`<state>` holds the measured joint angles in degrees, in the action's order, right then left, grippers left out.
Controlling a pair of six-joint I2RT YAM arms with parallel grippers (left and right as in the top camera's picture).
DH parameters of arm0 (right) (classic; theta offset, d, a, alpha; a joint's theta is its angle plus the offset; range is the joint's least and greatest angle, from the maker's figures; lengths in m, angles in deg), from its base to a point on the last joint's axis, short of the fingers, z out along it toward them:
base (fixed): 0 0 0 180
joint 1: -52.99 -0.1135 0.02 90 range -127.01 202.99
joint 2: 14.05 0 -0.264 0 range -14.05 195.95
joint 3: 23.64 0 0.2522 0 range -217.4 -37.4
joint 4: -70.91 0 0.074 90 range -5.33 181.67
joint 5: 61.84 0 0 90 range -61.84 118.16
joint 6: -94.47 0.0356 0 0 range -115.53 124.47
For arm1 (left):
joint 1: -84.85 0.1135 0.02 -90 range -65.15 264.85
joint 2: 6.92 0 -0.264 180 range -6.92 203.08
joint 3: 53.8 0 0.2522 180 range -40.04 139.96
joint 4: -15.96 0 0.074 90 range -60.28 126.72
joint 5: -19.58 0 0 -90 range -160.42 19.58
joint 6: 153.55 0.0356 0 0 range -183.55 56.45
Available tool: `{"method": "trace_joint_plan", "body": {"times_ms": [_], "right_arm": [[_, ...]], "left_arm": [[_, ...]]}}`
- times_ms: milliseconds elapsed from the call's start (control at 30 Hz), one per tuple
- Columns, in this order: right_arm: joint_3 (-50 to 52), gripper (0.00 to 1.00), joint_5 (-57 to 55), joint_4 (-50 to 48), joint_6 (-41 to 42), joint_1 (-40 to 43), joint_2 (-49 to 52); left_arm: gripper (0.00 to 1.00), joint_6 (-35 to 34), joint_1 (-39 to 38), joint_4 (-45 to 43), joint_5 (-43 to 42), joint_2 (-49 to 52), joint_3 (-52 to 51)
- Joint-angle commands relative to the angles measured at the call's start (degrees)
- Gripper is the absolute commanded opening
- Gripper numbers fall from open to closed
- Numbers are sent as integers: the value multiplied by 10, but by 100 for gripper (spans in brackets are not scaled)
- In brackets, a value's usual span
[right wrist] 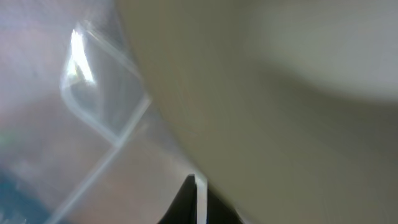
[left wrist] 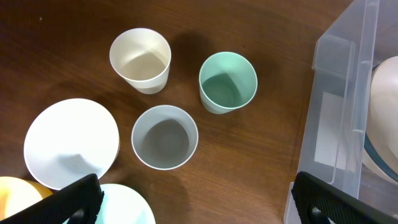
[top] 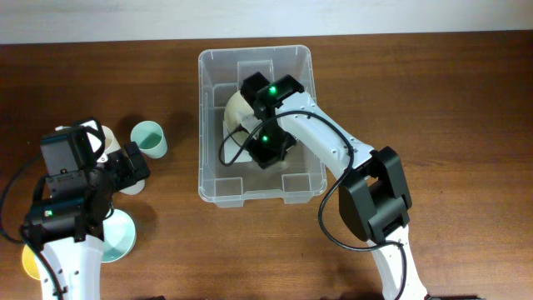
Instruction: Pack container
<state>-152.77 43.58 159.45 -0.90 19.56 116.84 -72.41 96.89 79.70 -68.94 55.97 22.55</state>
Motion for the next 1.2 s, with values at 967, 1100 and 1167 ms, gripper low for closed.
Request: {"method": "trace_joint_plan", "body": {"times_ms": [967,1100,1167], "right_arm": [[9,4,-151,-93,-2,1,6],[9,4,-150,-91,-2,0,6],[6,4,-142,-80,-2,-2,2]], "left_arm": [[99,-5,2,1,-6,-1,10],[99,-5,2,0,-6,-1,10],[100,-5,2,0,-6,-1,10]]}}
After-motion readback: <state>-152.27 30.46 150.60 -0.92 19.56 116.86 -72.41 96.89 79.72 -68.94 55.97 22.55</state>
